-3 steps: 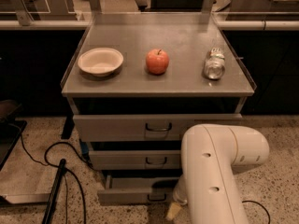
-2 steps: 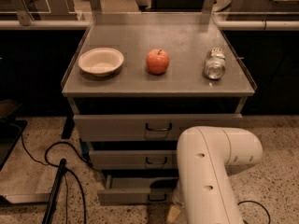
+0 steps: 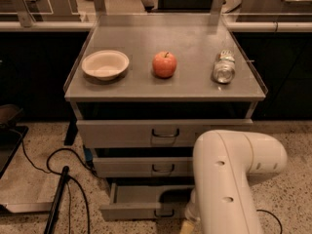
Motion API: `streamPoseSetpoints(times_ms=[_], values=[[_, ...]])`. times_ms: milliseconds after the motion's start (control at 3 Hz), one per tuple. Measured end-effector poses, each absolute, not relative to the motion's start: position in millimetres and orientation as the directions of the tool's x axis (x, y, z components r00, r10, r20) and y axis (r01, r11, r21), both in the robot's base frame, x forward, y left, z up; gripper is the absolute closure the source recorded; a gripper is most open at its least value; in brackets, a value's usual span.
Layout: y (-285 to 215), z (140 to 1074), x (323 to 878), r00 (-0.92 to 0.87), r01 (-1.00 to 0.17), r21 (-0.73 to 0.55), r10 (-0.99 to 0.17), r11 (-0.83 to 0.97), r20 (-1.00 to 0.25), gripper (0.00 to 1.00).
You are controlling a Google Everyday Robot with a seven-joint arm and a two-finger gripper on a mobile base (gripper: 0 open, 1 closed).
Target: Open bottom drawer
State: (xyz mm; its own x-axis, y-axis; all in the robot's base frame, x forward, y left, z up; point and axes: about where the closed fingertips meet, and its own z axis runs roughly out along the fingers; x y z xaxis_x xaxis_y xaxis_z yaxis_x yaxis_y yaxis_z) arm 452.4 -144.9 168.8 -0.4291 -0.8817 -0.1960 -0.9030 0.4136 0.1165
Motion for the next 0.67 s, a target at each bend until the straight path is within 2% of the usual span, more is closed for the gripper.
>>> streamPoseSetpoints(times_ms=[333, 667], values=[[-175.3, 207.6, 389.1, -0.515, -0.853, 0.2, -0.839, 0.481, -0.178, 0.0], [-175.3, 207.6, 389.1, -0.515, -0.853, 0.2, -0.839, 0.481, -0.178, 0.0]])
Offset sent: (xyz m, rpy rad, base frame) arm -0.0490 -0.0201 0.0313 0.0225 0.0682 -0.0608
